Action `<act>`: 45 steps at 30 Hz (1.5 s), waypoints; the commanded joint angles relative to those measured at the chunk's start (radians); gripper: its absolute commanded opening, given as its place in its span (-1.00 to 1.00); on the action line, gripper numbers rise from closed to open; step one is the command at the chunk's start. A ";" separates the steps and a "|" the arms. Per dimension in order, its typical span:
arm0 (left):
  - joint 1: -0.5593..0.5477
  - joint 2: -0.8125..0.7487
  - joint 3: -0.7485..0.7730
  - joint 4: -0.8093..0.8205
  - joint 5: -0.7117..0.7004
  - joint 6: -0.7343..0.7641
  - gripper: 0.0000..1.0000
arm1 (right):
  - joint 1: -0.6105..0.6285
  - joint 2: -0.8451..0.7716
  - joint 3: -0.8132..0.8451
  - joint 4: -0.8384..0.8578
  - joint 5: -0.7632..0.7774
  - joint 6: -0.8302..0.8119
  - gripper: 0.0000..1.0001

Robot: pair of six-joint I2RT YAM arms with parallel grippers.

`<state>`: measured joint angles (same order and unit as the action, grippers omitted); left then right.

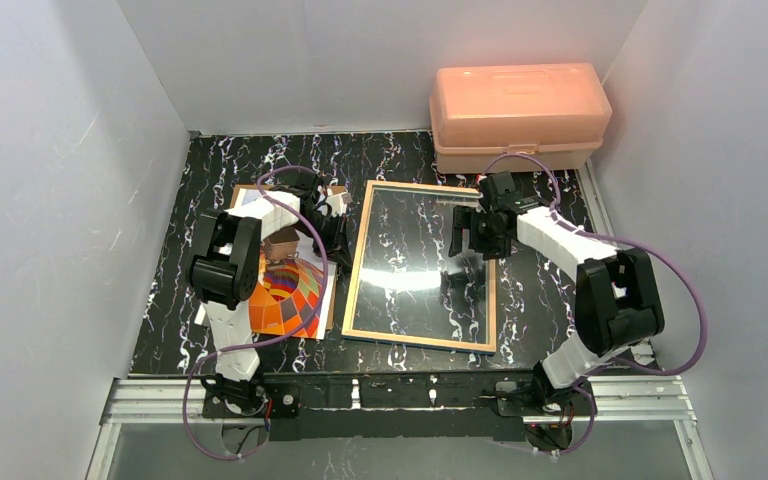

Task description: Put the photo into the frame

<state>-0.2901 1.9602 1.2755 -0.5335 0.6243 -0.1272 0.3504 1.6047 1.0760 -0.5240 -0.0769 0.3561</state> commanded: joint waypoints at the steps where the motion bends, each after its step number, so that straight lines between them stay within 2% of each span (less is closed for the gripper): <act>1: 0.009 -0.020 0.057 -0.066 0.057 0.016 -1.00 | 0.024 -0.100 -0.046 0.004 0.009 0.055 0.84; 5: 0.053 -0.049 0.150 -0.174 0.084 0.045 -0.96 | 0.122 -0.142 -0.027 0.022 0.043 0.125 0.83; 8: 0.126 -0.063 0.263 -0.307 0.094 0.112 -0.72 | 0.245 -0.113 0.066 0.023 0.121 0.174 0.87; 10: 0.194 -0.062 0.344 -0.426 0.083 0.191 -0.48 | 0.317 -0.069 0.141 0.033 0.153 0.208 0.89; 13: 0.323 -0.039 0.456 -0.580 0.039 0.339 -0.22 | 0.422 0.023 0.247 0.089 0.158 0.239 0.91; 18: 0.567 0.036 0.598 -0.745 -0.014 0.489 -0.07 | 0.569 0.300 0.568 0.073 0.114 0.236 0.92; 21: 0.670 0.049 0.584 -0.733 -0.067 0.540 -0.09 | 0.585 0.450 0.694 0.081 0.040 0.273 0.92; 23: 0.709 0.036 0.520 -0.678 -0.102 0.554 -0.16 | 0.586 0.522 0.742 0.096 0.011 0.298 0.92; 28: 0.716 -0.021 0.305 -0.495 -0.168 0.565 -0.25 | 0.584 0.646 0.847 0.084 -0.001 0.330 0.92; 34: 0.717 -0.021 0.201 -0.338 -0.241 0.544 -0.35 | 0.579 0.697 0.874 0.065 0.000 0.344 0.92; 39: 0.716 -0.019 0.177 -0.306 -0.264 0.561 -0.39 | 0.570 0.709 0.847 0.085 0.010 0.361 0.92; 45: 0.717 0.002 0.254 -0.317 -0.328 0.600 -0.37 | 0.552 0.728 0.854 0.084 0.028 0.367 0.91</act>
<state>0.4232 1.9862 1.4670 -0.8551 0.3538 0.4320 0.9184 2.3104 1.9076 -0.4458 -0.0731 0.7071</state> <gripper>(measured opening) 0.312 0.959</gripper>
